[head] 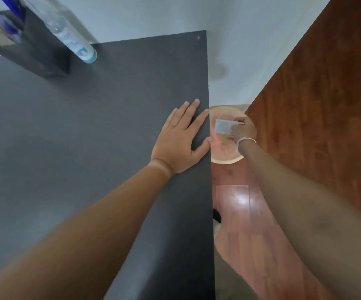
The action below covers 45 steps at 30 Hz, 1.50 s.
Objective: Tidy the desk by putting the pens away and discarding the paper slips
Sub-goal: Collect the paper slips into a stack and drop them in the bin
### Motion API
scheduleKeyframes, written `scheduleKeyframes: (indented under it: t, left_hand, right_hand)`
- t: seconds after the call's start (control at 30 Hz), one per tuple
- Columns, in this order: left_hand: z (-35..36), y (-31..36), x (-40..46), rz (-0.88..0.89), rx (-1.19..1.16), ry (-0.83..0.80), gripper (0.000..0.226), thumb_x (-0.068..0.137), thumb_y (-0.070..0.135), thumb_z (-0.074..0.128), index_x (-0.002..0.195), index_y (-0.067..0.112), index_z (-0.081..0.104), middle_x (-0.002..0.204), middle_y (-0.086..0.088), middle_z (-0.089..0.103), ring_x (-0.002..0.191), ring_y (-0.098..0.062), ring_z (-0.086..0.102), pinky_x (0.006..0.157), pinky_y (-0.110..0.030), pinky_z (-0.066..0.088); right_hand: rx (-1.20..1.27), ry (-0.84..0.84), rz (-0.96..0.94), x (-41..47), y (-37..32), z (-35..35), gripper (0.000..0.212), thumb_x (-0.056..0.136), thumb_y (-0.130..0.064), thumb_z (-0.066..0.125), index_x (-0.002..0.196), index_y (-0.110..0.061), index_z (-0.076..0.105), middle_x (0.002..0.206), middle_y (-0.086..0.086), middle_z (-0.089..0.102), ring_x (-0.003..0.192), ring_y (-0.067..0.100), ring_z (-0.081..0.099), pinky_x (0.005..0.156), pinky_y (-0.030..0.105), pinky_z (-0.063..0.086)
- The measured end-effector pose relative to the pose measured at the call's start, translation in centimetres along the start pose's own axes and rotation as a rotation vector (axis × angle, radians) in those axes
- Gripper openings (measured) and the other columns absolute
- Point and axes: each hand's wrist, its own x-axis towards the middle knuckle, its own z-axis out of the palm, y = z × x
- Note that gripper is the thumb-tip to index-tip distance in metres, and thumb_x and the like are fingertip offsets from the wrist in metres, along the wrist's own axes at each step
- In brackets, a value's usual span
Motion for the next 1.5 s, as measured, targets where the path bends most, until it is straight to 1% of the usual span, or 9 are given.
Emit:
scheduleKeyframes:
  t: [0.23,0.47,0.6,0.7,0.97,1.1,1.23,1.4,1.5]
  left_hand:
    - [0.1,0.3,0.0,0.007,-0.001,0.062,0.058,0.087,0.041,0.047,0.137,0.011,0.045,0.149,-0.013,0.038,0.139,-0.031,0.034,0.117,-0.041,0.021]
    - [0.0,0.3,0.1,-0.001,-0.001,0.065,0.059,0.085,0.041,0.047,0.137,0.012,0.046,0.149,-0.012,0.039,0.139,-0.03,0.034,0.117,-0.039,0.02]
    - [0.0,0.4,0.1,0.001,-0.004,0.068,0.059,0.085,0.04,0.049,0.136,0.012,0.046,0.148,-0.013,0.039,0.139,-0.03,0.034,0.117,-0.039,0.021]
    - [0.0,0.4,0.1,0.003,-0.008,0.078,0.058,0.085,0.039,0.049,0.136,0.011,0.047,0.148,-0.013,0.04,0.139,-0.03,0.035,0.116,-0.039,0.021]
    - [0.0,0.3,0.0,0.006,-0.01,0.085,0.057,0.085,0.038,0.049,0.135,0.011,0.048,0.148,-0.013,0.041,0.138,-0.031,0.036,0.117,-0.04,0.023]
    - [0.0,0.3,0.0,0.001,-0.021,0.087,0.057,0.085,0.038,0.049,0.135,0.011,0.048,0.147,-0.012,0.041,0.139,-0.03,0.036,0.117,-0.04,0.023]
    - [0.0,0.2,0.0,-0.002,-0.011,0.068,0.058,0.085,0.039,0.047,0.136,0.013,0.047,0.148,-0.011,0.04,0.139,-0.029,0.034,0.117,-0.039,0.022]
    - [0.0,0.2,0.1,-0.011,-0.014,0.033,0.059,0.084,0.041,0.044,0.138,0.016,0.044,0.151,-0.007,0.037,0.141,-0.025,0.031,0.118,-0.037,0.02]
    - [0.0,0.1,-0.1,-0.006,-0.018,0.028,0.059,0.085,0.042,0.043,0.138,0.016,0.044,0.15,-0.007,0.038,0.14,-0.026,0.032,0.118,-0.037,0.02]
  right_hand:
    - [-0.071,0.029,0.008,3.3,3.2,2.3,0.036,0.082,0.003,0.039,0.111,-0.005,0.058,0.096,0.006,0.055,0.087,0.021,0.053,0.065,0.028,0.045]
    - [-0.074,0.075,0.043,5.4,5.5,3.2,0.037,0.082,0.004,0.038,0.112,-0.006,0.056,0.094,0.004,0.054,0.078,0.017,0.052,0.051,0.015,0.038]
    - [-0.034,0.086,0.061,5.8,5.8,3.6,0.027,0.081,0.004,0.039,0.095,-0.015,0.053,0.093,0.005,0.055,0.081,0.019,0.053,0.05,0.015,0.04]
    - [-0.032,0.097,0.057,5.9,5.7,3.7,0.031,0.082,0.002,0.041,0.103,-0.012,0.057,0.093,0.003,0.056,0.082,0.019,0.053,0.049,0.013,0.039]
    - [-0.044,0.092,0.081,5.9,6.2,3.7,0.034,0.085,-0.007,0.046,0.117,-0.011,0.054,0.098,0.005,0.056,0.087,0.023,0.053,0.086,0.034,0.049]
    - [0.017,0.109,0.1,5.1,6.9,3.7,0.031,0.083,-0.005,0.05,0.113,-0.008,0.057,0.095,0.01,0.057,0.083,0.024,0.052,0.067,0.028,0.048]
    - [-0.016,0.092,0.118,3.9,7.4,3.8,0.027,0.081,-0.01,0.052,0.106,-0.012,0.059,0.111,0.017,0.064,0.087,0.027,0.056,0.089,0.042,0.05]
    - [0.019,0.056,0.081,2.3,6.4,4.0,0.018,0.082,-0.014,0.055,0.1,-0.017,0.059,0.114,0.016,0.064,0.099,0.033,0.061,0.093,0.043,0.05]
    - [-0.016,0.021,0.04,0.7,5.2,3.7,0.015,0.082,-0.013,0.054,0.096,-0.019,0.057,0.107,0.014,0.064,0.099,0.035,0.061,0.092,0.046,0.051]
